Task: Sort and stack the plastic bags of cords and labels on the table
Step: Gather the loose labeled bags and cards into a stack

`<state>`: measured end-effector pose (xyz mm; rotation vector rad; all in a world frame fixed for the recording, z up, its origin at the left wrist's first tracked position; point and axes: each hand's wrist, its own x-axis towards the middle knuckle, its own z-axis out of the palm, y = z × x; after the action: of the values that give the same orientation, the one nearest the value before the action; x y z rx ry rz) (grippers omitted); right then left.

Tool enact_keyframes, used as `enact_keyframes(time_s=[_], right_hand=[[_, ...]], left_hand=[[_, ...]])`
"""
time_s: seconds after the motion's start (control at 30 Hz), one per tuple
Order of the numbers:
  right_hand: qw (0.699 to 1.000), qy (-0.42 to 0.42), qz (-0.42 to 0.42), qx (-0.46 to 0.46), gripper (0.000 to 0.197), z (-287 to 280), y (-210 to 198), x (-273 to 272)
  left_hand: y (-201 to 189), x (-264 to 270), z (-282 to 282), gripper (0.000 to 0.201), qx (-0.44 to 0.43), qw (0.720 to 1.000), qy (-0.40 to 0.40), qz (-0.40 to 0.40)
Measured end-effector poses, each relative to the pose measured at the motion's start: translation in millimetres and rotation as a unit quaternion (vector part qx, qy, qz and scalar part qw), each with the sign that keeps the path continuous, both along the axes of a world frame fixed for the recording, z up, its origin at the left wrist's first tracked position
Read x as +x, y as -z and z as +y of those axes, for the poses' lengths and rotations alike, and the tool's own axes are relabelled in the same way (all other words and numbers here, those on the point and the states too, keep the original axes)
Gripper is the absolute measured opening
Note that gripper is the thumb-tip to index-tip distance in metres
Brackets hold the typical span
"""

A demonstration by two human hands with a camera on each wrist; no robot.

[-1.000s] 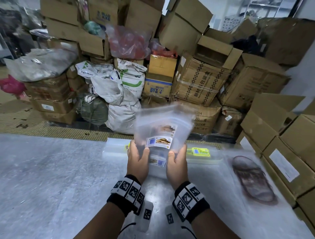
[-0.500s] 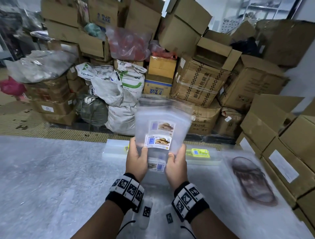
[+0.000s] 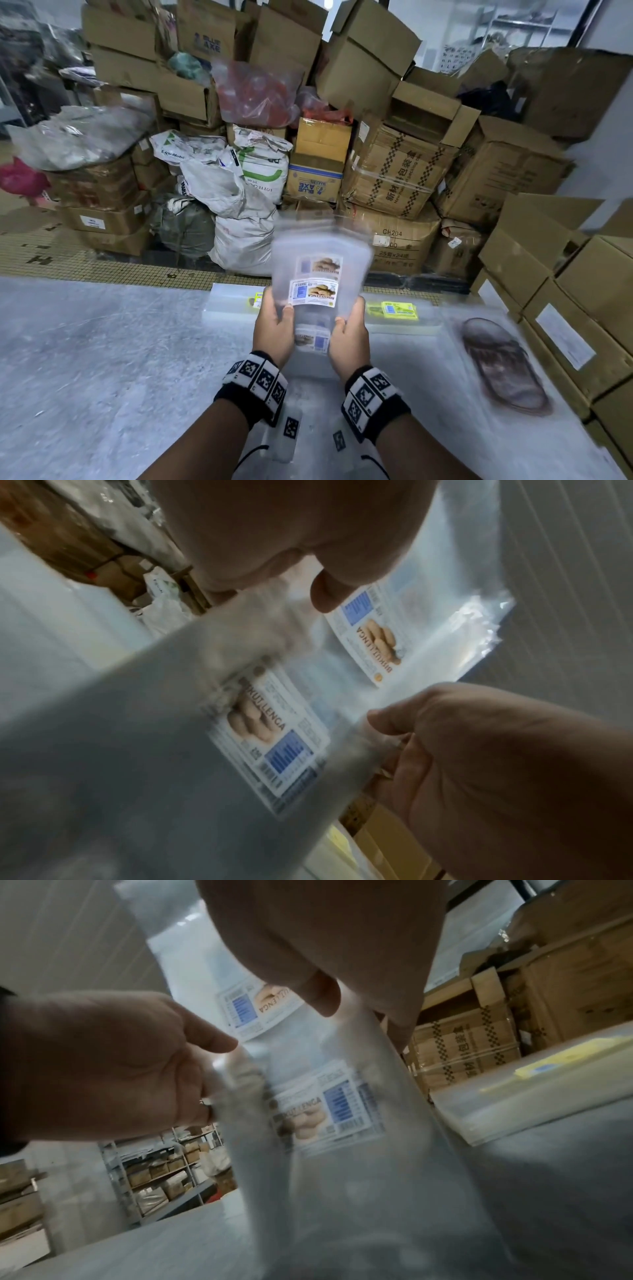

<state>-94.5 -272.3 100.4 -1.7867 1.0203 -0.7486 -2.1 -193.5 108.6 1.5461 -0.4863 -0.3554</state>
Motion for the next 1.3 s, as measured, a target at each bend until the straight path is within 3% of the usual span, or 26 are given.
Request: enact_keyframes(time_s=[0.17,0.3,0.43,0.57,0.6,0.73,1.1,1.2,1.3], right_hand=[[1.0,-0.02,-0.002,0.018,0.049,-11.2,3.7,-10.7],[0.986,-0.087,0.096,0.103,0.04,-8.9,28.7,-27.6],[0.958,-0.133,0.183,0.179,0.038,9.2,55.8,-50.8],[0.937,-0.147,0.219,0.231,0.044,28.4,76.1,-70.3],[0.936,-0.14,0.223,0.235,0.048,34.1,82.4,-74.9],[0.938,-0.117,0.213,0.246,0.043,52.8,101.2,-92.3],[0.954,-0.092,0.166,0.231,0.031,65.3,102.6,-110.2],[0.955,-0.086,0.143,0.246,0.032,66.5,100.2,-110.4],[0.952,-0.065,0.105,0.281,0.036,66.0,100.7,-110.9]], left_hand=[[4.8,7.8,14.2,0.039,0.016,0.998,0.02,0.051],[34.0,11.0,33.9,0.049,0.143,0.982,0.085,0.09],[90.3,-5.2,59.4,0.066,0.177,0.961,0.079,0.199],[106.0,-37.0,87.6,0.03,0.167,0.952,0.055,0.25],[109.7,-42.6,92.5,0.029,0.167,0.951,0.052,0.253],[123.5,-53.7,105.6,0.031,0.161,0.952,0.05,0.256],[131.5,-69.1,115.4,0.03,0.125,0.949,0.046,0.285],[133.0,-70.4,114.4,0.038,0.09,0.946,0.046,0.309],[128.1,-73.0,115.7,0.061,0.047,0.945,0.071,0.314]])
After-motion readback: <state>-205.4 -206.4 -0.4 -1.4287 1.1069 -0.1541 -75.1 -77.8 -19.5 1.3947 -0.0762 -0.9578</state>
